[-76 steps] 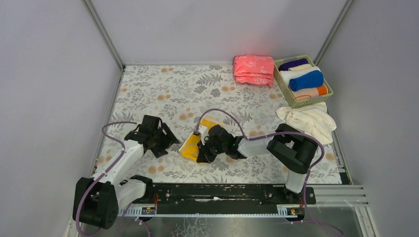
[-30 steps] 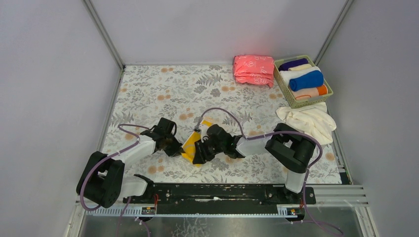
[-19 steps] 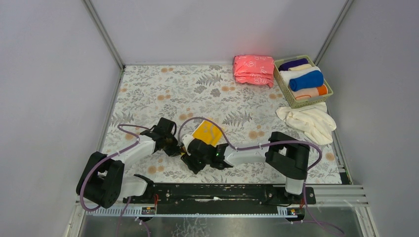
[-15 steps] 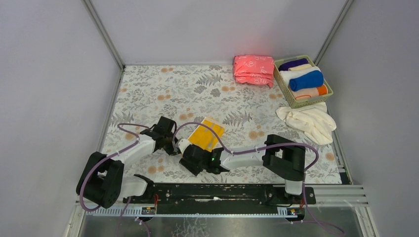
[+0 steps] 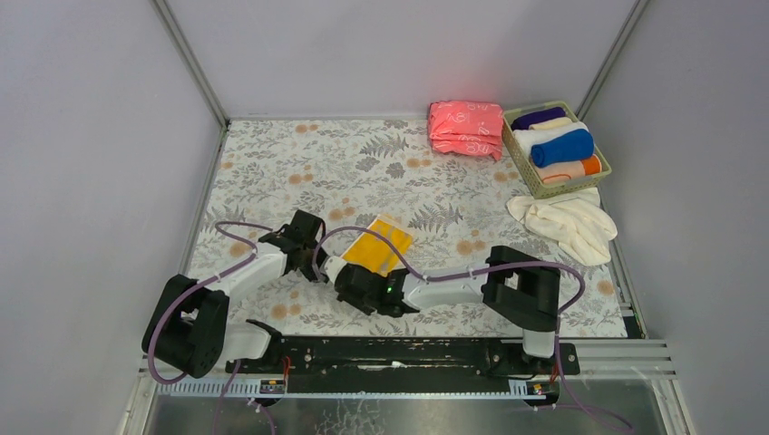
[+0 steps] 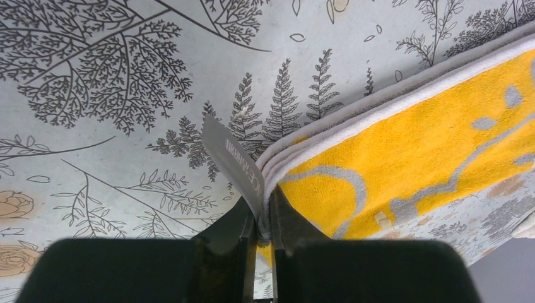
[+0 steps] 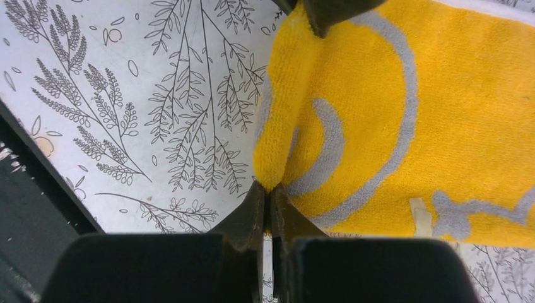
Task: Roll the towels
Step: Roll the towel at the center of the board.
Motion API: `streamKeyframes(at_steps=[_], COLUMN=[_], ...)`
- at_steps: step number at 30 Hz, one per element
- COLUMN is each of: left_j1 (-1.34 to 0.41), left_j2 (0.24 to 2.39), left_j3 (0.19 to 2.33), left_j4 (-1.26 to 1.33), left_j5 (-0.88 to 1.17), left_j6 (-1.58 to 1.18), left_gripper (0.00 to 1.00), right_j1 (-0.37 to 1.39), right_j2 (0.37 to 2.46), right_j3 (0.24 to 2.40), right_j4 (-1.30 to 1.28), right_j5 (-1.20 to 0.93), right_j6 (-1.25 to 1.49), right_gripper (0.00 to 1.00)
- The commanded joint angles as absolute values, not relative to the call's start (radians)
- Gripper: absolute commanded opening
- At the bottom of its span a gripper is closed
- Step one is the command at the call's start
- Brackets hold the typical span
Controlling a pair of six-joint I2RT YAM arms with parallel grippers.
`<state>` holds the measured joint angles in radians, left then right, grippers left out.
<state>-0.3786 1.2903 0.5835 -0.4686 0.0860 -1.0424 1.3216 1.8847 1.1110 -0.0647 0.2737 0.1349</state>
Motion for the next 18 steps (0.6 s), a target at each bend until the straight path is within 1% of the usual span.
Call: streamKeyframes(at_steps=[1, 2, 5, 8, 9, 10, 12, 14, 18], left_j1=[-0.369, -0.370, -0.370, -0.369, -0.369, -0.369, -0.368, -0.368, -0.364], left_j2=[1.289, 1.288, 1.286, 1.283, 1.282, 1.277, 1.262, 1.236, 1.157], left_j3=[0.619, 0.622, 0.623, 0.628, 0.635, 0.641, 0.653, 0.664, 0.655], left_j4=[-0.496, -0.499, -0.502, -0.502, -0.507, -0.512, -0.519, -0.531, -0.554], left_j5=[0.023, 0.018, 0.013, 0.012, 0.009, 0.009, 0.008, 0.005, 0.002], left_j6=[-1.015, -1.013, -1.008, -1.003, -1.000, -0.997, -0.991, -0.989, -0.988], left_gripper=[0.08, 0.11, 0.15, 0.22, 0.26, 0.32, 0.38, 0.44, 0.61], right_j1=[1.247, 1.222, 1.125, 1.043, 1.021, 1.000, 0.959, 0.914, 0.835], right_j2=[1.816, 1.797, 1.746, 1.731, 1.737, 1.744, 1.755, 1.771, 1.823], right_j3=[1.057, 1.040, 0.966, 0.921, 0.917, 0.915, 0.898, 0.868, 0.821], right_j4=[-0.079, -0.047, 0.062, 0.155, 0.173, 0.186, 0.242, 0.339, 0.565], right_j5=[0.014, -0.040, -0.229, -0.366, -0.409, -0.449, -0.532, -0.624, -0.765], right_j6=[0.174, 0.193, 0.269, 0.351, 0.374, 0.393, 0.447, 0.534, 0.729], right_gripper=[0.02, 0.01, 0.00, 0.00, 0.00, 0.00, 0.00, 0.00, 0.00])
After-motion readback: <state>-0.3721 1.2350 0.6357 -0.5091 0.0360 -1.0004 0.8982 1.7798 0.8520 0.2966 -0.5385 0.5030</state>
